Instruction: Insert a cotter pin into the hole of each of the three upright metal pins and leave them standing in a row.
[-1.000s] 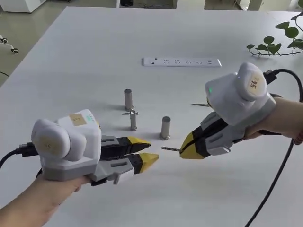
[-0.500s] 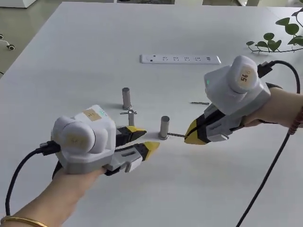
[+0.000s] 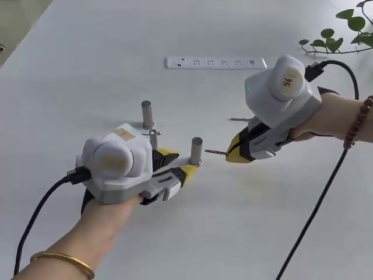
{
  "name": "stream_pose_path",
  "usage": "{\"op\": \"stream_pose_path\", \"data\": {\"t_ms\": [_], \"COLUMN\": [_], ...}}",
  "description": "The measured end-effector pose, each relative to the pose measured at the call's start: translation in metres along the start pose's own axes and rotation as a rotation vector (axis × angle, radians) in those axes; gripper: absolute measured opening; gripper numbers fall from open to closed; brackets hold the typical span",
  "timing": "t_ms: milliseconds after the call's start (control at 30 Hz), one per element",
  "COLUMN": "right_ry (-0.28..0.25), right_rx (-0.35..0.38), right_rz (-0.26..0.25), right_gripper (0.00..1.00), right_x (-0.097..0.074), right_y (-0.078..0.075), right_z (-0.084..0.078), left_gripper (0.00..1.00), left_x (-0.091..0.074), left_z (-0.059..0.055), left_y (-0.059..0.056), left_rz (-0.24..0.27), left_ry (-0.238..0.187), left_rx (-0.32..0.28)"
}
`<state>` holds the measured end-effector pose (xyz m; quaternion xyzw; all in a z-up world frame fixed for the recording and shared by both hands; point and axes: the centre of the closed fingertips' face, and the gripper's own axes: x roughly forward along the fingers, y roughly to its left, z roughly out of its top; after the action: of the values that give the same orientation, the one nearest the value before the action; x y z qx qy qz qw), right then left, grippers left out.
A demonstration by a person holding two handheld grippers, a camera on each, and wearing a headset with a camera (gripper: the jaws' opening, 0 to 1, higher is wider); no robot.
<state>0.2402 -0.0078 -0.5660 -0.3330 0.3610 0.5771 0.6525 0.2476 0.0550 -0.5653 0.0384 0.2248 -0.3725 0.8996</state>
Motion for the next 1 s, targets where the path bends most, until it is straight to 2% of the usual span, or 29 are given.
{"op": "stream_pose_path", "data": {"t_ms": [433, 600, 767, 1000], "right_ry": [0.007, 0.003, -0.005, 0.003], "right_rx": [-0.009, -0.021, -0.02, -0.044], "right_rz": [-0.011, -0.021, -0.013, -0.011], "right_gripper": [0.0, 0.0, 0.0, 0.0], "right_x": [0.003, 0.004, 0.004, 0.008], "right_y": [-0.01, -0.012, -0.01, -0.016], "right_z": [-0.001, 0.004, 0.008, 0.007], "left_gripper": [0.22, 0.22, 0.18, 0.12], "left_x": [0.026, 0.034, 0.036, 0.037], "left_z": [0.003, -0.003, -0.002, -0.003], "left_y": [0.006, 0.006, 0.008, 0.007], "left_rz": [0.021, 0.029, 0.033, 0.02], "left_ry": [0.001, 0.027, 0.026, 0.023], "left_rx": [-0.009, 0.011, 0.01, -0.005]}}
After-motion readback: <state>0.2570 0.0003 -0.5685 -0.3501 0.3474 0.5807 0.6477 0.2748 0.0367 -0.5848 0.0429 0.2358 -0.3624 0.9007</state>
